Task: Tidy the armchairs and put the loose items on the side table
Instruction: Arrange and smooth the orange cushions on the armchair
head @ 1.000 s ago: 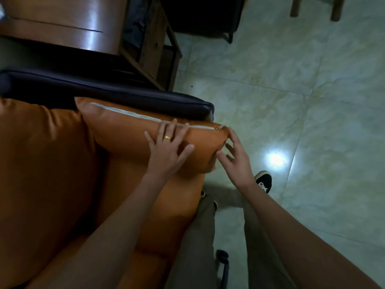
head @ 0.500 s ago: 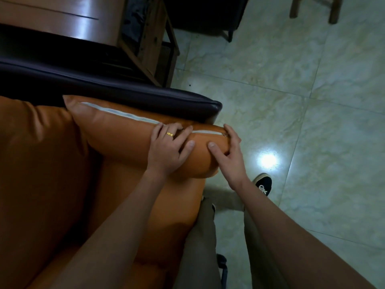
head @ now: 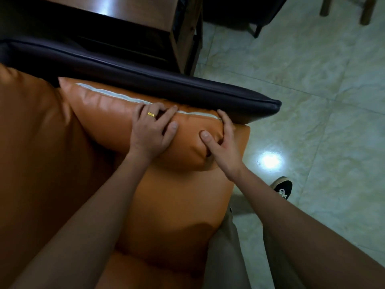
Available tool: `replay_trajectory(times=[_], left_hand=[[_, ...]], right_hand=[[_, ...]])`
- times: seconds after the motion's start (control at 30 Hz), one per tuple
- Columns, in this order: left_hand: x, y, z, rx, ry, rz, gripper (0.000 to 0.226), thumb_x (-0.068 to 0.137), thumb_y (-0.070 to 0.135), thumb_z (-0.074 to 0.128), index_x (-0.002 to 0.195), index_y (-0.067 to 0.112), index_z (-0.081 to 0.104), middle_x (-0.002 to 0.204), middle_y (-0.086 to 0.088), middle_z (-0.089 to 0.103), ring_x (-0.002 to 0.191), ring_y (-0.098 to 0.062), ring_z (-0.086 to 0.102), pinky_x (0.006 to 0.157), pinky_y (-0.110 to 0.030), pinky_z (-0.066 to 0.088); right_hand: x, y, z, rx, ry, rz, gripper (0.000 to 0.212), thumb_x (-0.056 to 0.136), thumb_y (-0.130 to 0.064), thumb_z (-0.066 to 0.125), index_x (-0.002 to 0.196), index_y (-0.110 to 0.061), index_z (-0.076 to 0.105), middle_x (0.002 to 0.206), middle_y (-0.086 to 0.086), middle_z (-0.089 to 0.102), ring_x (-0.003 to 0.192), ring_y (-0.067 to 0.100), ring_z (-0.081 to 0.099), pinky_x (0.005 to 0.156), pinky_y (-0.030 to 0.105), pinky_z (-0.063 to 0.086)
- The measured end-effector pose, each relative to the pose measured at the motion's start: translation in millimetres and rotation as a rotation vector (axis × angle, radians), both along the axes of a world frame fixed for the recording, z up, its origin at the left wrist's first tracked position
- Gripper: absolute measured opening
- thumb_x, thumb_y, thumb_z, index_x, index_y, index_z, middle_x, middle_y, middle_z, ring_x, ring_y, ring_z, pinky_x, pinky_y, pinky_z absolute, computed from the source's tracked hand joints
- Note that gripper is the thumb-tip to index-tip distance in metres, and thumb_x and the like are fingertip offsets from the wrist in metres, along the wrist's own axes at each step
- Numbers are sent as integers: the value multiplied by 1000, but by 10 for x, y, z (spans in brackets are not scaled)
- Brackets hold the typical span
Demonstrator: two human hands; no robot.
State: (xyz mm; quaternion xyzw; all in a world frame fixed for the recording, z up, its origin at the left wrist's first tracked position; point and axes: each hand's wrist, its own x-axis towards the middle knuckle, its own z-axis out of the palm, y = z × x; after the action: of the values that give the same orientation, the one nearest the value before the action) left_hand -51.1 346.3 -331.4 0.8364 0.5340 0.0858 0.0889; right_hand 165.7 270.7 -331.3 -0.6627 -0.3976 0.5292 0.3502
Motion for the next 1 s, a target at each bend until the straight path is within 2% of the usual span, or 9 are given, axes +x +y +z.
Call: replay_trajectory(times=[0.1,0.23,0.37,0.47,0.57,0.63,0.73,0.87,1.0], left_hand=[[146,-151,29,-40,-9,138,49,100,46,37,137,23,59,130,-9,56,126,-28,50,116,-54,22],[135,-441,50,-133,-50,417,54,99,52,41,149,31,42,160,-8,25,152,-32,12,117,-63,-1],[180,-687,18,-242,-251,767,63,97,60,45,154,42,25,167,-4,-5,152,-37,-12,112,-73,11],[267,-668,-52,-235,-324,864,67,95,61,47,155,43,21,167,-4,-10,151,-37,-15,112,-71,17],[279,-578,-145,-243,-331,869,67,95,62,46,155,43,21,166,-4,-10,151,-36,-15,111,-73,16],[292,-548,-156,-270,-335,869,67,95,63,44,155,44,20,166,-4,-11,151,-36,-14,110,-74,17],[228,-573,-59,-305,-320,840,68,95,66,43,154,46,17,166,-2,-13,151,-35,-15,110,-70,20],[210,-649,168,-403,-337,833,71,94,66,44,155,48,12,166,3,-17,151,-33,-16,115,-60,21],[325,-1046,257,-427,-302,882,72,95,64,46,155,46,11,167,3,-11,153,-30,-11,118,-54,18]], right_hand=[[89,-102,15,-21,3,-36,77,89,-54,66,152,-50,21,156,-19,26,144,7,31,118,47,35],[4,-279,92,9,-44,-129,81,94,-48,64,155,-49,11,159,-24,17,147,6,27,118,49,35],[-79,-430,80,10,-59,-108,87,96,-48,62,156,-49,-1,163,-22,6,150,5,21,120,48,32],[-160,-386,51,-26,-81,-97,92,95,-51,61,156,-45,-7,165,-15,6,149,5,21,121,45,31],[-315,-228,85,-69,-227,-76,93,98,-39,60,160,-24,-9,160,-9,8,139,-4,19,119,17,19],[-319,-214,56,-74,-239,-68,94,99,-41,58,159,-28,-12,164,1,9,144,9,24,121,30,24],[-234,-257,38,-64,-193,-18,94,96,-50,58,154,-45,-16,166,-2,6,149,17,23,121,50,28],[-86,-346,151,-60,-215,6,94,93,-58,58,155,-47,-11,166,-4,11,149,17,24,118,53,31],[107,-528,276,-47,-144,119,89,95,-32,57,158,-42,-4,162,-2,21,142,14,33,114,46,39]])
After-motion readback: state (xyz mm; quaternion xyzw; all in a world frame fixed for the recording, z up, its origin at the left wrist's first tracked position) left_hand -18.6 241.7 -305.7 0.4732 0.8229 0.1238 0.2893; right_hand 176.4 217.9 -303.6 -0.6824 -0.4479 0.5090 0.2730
